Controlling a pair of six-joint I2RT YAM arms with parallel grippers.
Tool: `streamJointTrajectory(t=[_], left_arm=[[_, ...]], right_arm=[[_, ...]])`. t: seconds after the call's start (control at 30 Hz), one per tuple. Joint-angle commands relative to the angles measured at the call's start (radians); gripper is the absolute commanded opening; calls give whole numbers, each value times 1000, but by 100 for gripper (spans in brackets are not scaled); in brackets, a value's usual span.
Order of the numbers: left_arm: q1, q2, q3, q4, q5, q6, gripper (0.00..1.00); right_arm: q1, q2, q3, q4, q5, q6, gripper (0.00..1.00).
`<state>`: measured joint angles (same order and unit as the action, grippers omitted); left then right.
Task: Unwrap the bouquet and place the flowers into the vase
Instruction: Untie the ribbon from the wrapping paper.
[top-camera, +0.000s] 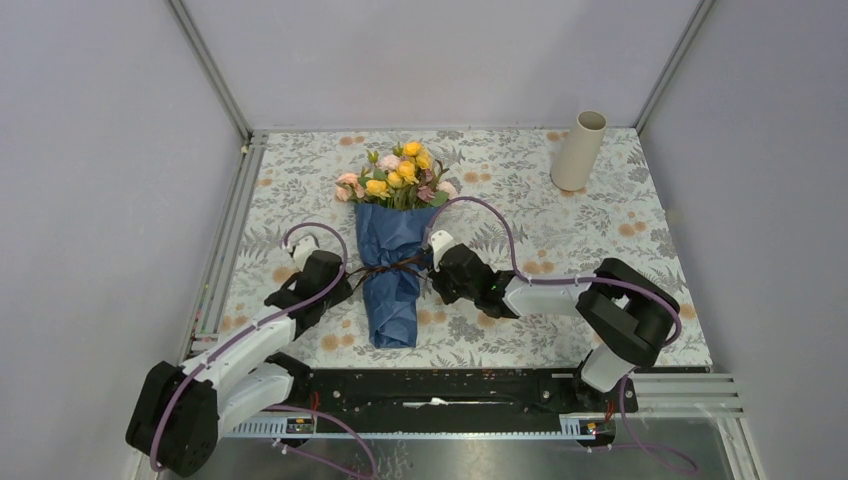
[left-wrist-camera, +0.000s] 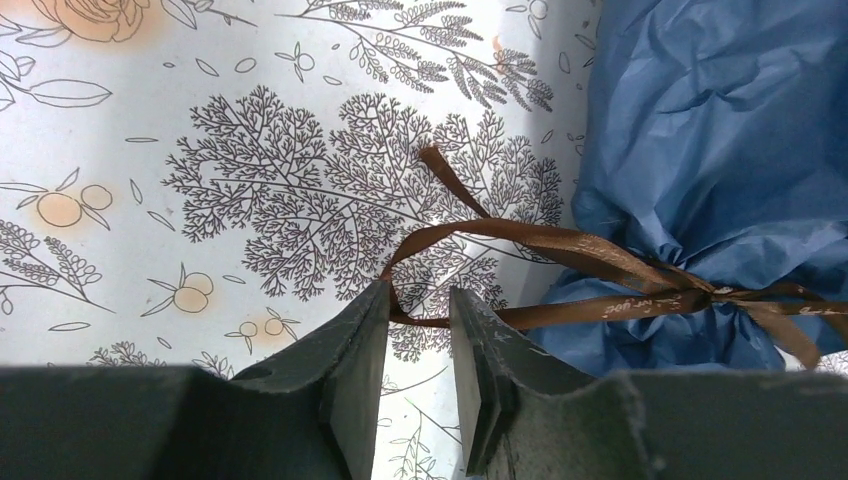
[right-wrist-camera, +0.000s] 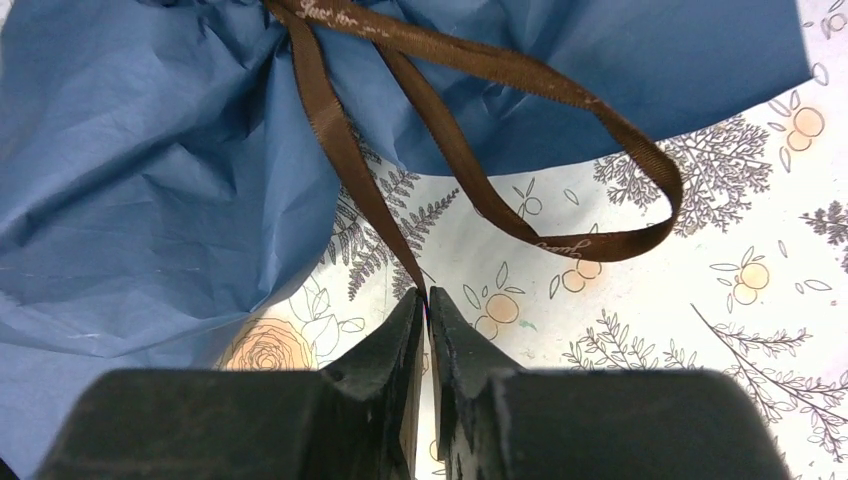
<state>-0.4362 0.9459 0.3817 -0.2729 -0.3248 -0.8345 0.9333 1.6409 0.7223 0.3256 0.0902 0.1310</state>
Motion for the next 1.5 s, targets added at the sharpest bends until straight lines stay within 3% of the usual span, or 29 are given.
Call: streamJointTrajectory(t=[0.0,0.6,0.77,1.13,1.47], left_arm=[[7,29,-13,61,18,3,33],[7,90,4,31,-16,-36,32],[7,113,15,25,-21,-38,28],[7,142,35,26,-23,-25,0],[7,145,143,34,-70,46,0]], right_arm=[[9,-46,0,28,37,1,13],[10,-43,2,25,37,8,12],[10,-44,-1,26,38,9,12],[10,-63,-8,30,32,20,12],[10,-108,-27,34,12,42,11]])
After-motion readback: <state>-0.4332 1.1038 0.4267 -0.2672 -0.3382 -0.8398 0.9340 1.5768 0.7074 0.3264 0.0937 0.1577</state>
